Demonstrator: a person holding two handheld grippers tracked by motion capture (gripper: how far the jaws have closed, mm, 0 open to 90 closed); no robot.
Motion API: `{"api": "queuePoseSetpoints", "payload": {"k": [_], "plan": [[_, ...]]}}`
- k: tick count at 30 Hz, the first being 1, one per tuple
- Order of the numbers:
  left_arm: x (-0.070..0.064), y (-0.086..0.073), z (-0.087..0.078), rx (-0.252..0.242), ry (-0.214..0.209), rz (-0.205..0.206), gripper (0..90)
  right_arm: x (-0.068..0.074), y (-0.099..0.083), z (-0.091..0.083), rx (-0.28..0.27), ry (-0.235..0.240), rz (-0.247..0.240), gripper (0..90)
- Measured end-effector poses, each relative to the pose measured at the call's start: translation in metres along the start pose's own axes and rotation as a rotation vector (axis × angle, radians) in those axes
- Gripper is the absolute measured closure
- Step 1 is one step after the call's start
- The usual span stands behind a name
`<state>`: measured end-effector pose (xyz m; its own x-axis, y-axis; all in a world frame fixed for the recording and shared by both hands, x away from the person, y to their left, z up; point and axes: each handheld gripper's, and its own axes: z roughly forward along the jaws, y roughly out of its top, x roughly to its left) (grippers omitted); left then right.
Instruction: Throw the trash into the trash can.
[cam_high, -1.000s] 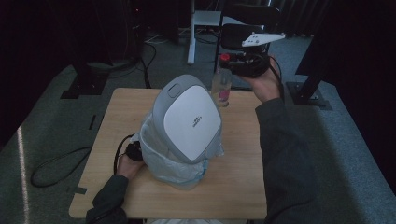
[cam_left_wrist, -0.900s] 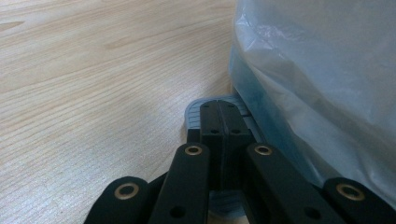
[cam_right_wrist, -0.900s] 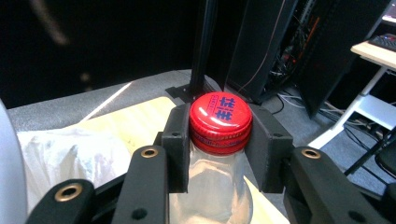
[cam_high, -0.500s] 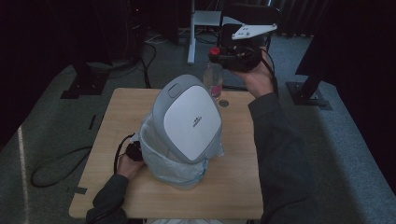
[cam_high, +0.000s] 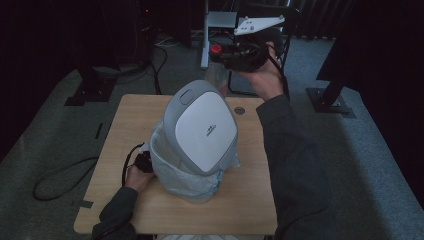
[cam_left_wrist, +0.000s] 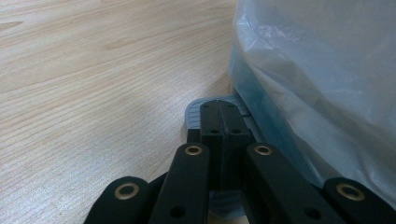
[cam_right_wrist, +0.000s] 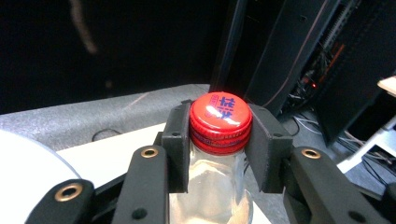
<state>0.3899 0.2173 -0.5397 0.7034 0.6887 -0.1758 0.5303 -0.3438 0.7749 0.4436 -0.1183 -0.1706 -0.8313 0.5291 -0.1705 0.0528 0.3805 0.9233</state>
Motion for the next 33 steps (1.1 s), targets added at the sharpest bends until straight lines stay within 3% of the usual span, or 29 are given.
{"api": "queuePoseSetpoints", "payload": {"k": [9, 33], "plan": [[0.0, 0.0, 0.0, 0.0, -0.002, 0.001, 90.0, 0.013, 0.018, 0.004, -0.027, 0.057, -0.01, 62.6], [0.001, 0.0, 0.0, 0.002, -0.006, 0.003, 90.0, 0.065, 0.041, 0.043, 0.018, 0.189, -0.068, 62.5]]}}
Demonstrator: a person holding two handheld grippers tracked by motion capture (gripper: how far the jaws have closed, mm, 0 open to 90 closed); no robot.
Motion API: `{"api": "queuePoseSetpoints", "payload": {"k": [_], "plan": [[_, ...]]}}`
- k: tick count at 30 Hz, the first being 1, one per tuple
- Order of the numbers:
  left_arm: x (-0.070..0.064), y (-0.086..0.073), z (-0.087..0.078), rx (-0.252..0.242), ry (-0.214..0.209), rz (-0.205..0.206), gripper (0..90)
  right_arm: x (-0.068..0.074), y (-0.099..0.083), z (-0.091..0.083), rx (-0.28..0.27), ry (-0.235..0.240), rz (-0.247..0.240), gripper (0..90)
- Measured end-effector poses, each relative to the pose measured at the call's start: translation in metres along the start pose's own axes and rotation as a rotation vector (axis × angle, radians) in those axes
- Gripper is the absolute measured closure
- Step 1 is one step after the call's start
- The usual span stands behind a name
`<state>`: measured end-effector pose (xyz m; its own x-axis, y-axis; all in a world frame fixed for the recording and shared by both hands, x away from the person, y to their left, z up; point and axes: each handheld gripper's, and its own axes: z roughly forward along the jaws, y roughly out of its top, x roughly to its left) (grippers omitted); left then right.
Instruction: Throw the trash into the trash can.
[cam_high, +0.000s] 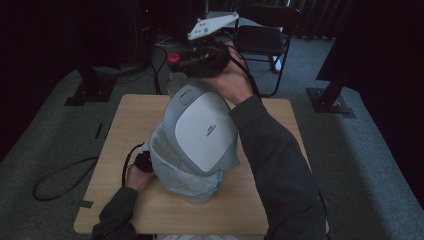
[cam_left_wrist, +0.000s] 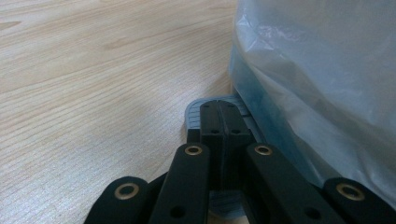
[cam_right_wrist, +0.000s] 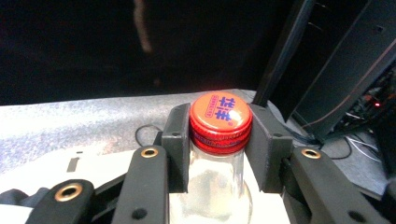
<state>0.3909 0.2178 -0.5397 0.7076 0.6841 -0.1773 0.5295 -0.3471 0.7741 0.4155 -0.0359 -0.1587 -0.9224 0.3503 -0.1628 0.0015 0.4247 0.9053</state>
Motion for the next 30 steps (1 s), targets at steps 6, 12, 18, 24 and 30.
{"api": "queuePoseSetpoints", "payload": {"k": [6, 12, 18, 24, 30], "plan": [[0.0, 0.0, 0.0, 0.0, 0.0, 0.0, 90.0, 0.008, 0.002, 0.002, -0.006, 0.03, -0.011, 62.5], [0.0, 0.0, 0.0, 0.0, 0.001, 0.001, 90.0, 0.015, 0.004, 0.003, -0.007, 0.062, -0.01, 62.5], [0.0, 0.0, 0.0, 0.0, 0.001, 0.001, 90.0, 0.02, 0.004, 0.001, 0.01, 0.074, -0.016, 62.5], [0.0, 0.0, 0.0, 0.0, 0.001, 0.001, 90.0, 0.024, 0.004, -0.002, 0.012, 0.086, -0.015, 62.4], [0.0, 0.0, 0.0, 0.0, 0.0, 0.002, 90.0, 0.026, 0.005, -0.006, 0.019, 0.105, -0.014, 62.5]]}}
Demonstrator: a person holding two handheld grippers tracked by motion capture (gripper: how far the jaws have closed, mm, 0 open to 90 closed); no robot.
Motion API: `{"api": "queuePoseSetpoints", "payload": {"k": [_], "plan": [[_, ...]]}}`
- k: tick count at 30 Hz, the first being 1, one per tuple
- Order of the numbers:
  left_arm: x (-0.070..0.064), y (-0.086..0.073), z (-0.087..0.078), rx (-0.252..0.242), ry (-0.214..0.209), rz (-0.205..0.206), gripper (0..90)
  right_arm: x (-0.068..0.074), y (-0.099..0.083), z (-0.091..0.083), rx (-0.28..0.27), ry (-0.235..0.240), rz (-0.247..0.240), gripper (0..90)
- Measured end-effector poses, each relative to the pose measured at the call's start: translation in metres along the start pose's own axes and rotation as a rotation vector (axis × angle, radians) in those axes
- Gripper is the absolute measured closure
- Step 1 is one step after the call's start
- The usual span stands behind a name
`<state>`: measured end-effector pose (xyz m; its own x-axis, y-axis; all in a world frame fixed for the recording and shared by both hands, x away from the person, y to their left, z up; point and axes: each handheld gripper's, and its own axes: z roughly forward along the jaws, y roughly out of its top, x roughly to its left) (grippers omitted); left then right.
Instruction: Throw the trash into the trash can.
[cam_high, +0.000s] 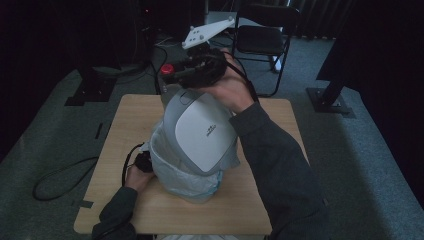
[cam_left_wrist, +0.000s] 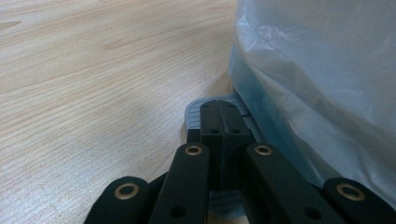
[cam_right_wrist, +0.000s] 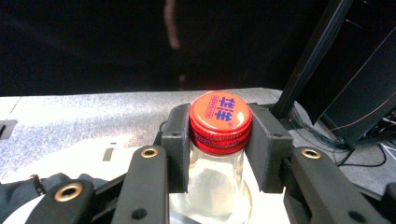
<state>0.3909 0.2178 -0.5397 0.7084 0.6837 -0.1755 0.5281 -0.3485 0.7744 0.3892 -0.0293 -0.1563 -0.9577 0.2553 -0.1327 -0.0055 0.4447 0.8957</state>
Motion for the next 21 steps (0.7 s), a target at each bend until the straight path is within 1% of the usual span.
{"api": "queuePoseSetpoints", "payload": {"k": [2, 6, 12, 21], "plan": [[0.0001, 0.0, 0.0, 0.0, -0.001, 0.0, 90.0, 0.0014, 0.0, -0.0001, 0.006, 0.005, 0.002, 62.4], [0.0002, 0.0, 0.0, -0.001, -0.002, -0.001, 90.0, 0.0059, -0.0001, 0.0001, 0.017, 0.011, -0.013, 62.5], [0.0002, -0.0001, 0.0, -0.001, -0.002, -0.002, 90.0, 0.0095, -0.0014, -0.0018, 0.014, 0.016, -0.02, 62.4], [0.0002, -0.0001, 0.0, -0.002, -0.002, -0.001, 90.0, 0.0069, -0.0069, -0.0049, 0.014, 0.008, -0.014, 62.4]]}}
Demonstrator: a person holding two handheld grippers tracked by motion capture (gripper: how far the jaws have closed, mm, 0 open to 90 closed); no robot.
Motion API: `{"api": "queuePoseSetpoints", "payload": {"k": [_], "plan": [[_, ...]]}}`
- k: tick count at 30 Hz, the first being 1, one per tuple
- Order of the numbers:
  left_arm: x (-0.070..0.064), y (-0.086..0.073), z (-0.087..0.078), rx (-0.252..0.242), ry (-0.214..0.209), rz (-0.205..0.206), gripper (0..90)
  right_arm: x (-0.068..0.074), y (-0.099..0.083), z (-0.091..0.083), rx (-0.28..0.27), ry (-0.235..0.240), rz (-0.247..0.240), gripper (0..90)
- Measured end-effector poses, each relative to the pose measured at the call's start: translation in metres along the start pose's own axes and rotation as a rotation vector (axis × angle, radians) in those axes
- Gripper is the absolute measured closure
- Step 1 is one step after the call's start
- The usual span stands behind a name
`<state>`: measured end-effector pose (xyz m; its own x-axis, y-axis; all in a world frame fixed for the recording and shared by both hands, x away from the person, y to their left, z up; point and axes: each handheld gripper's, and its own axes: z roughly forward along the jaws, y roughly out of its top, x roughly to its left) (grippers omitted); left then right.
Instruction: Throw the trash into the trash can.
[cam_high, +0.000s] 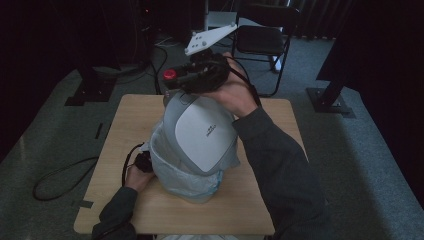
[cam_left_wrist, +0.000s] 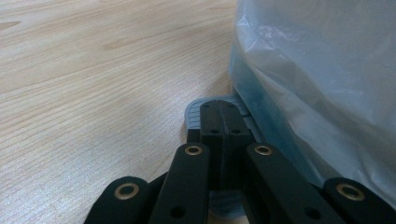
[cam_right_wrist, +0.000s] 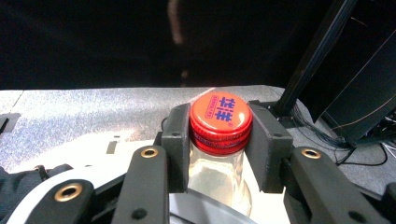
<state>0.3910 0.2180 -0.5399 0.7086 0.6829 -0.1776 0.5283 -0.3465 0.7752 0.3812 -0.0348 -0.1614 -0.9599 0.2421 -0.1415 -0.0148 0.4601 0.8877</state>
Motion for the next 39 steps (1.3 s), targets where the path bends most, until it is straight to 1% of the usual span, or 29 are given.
{"api": "queuePoseSetpoints", "payload": {"k": [3, 8, 13, 17, 19, 20, 21, 23, 25, 26, 27, 29, 31, 33, 35, 36, 39], "plan": [[0.0, 0.0, 0.0, -0.001, 0.0, 0.0, 90.0, -0.001, -0.001, 0.0, 0.0, 0.001, 0.006, 62.4], [0.0, 0.0, 0.0, 0.0, 0.0, 0.001, 90.0, 0.002, -0.001, 0.001, 0.007, 0.006, -0.005, 62.4], [0.0, 0.0, 0.0, -0.001, 0.0, 0.0, 90.0, 0.002, -0.002, 0.002, 0.013, 0.005, -0.005, 62.3], [0.0, 0.0, 0.0, -0.002, 0.0, -0.002, 90.0, 0.002, -0.003, 0.003, 0.025, 0.009, -0.008, 62.3], [0.0, 0.0, 0.0, -0.001, -0.003, -0.004, 90.0, 0.002, -0.004, 0.006, 0.04, 0.019, -0.011, 62.1], [0.0, 0.0, 0.0, -0.002, 0.0, -0.002, 90.0, 0.002, -0.005, 0.008, 0.053, 0.029, -0.007, 61.7], [0.0, 0.0, 0.0, -0.001, 0.001, -0.001, 90.0, 0.002, -0.005, 0.01, 0.056, 0.028, -0.006, 61.2], [0.0, 0.0, 0.0, 0.0, 0.002, -0.001, 90.0, 0.001, -0.006, 0.014, 0.051, 0.024, -0.01, 58.1], [-0.001, 0.0, 0.0, 0.0, 0.004, 0.0, 90.0, 0.001, -0.006, 0.016, 0.05, 0.031, -0.007, 56.6], [-0.001, 0.0, 0.0, 0.006, 0.004, 0.0, 90.0, 0.001, -0.006, 0.017, 0.05, 0.024, -0.009, 55.2], [-0.001, 0.0, 0.0, -0.001, 0.001, 0.001, 90.0, 0.001, -0.006, 0.017, 0.051, 0.018, -0.009, 54.2], [-0.001, 0.0, 0.0, 0.001, 0.0, 0.002, 90.0, 0.0, -0.006, 0.016, 0.031, 0.024, -0.001, 52.7], [-0.001, 0.0, 0.0, 0.0, -0.001, 0.0, 90.0, 0.0, -0.005, 0.015, 0.014, -0.005, -0.012, 51.3], [0.0, 0.0, 0.0, -0.002, -0.008, -0.001, 90.0, 0.0, -0.005, 0.014, -0.012, -0.006, -0.013, 50.1], [0.0, 0.0, 0.0, -0.001, -0.008, -0.001, 90.0, 0.0, -0.004, 0.011, -0.038, -0.022, -0.012, 49.3], [0.0, 0.0, 0.0, -0.003, -0.007, -0.003, 90.0, -0.001, -0.003, 0.009, -0.064, -0.04, -0.011, 49.1], [0.0, 0.0, 0.001, -0.002, -0.006, -0.001, 90.0, -0.005, -0.002, 0.004, -0.114, -0.062, 0.021, 48.5]]}}
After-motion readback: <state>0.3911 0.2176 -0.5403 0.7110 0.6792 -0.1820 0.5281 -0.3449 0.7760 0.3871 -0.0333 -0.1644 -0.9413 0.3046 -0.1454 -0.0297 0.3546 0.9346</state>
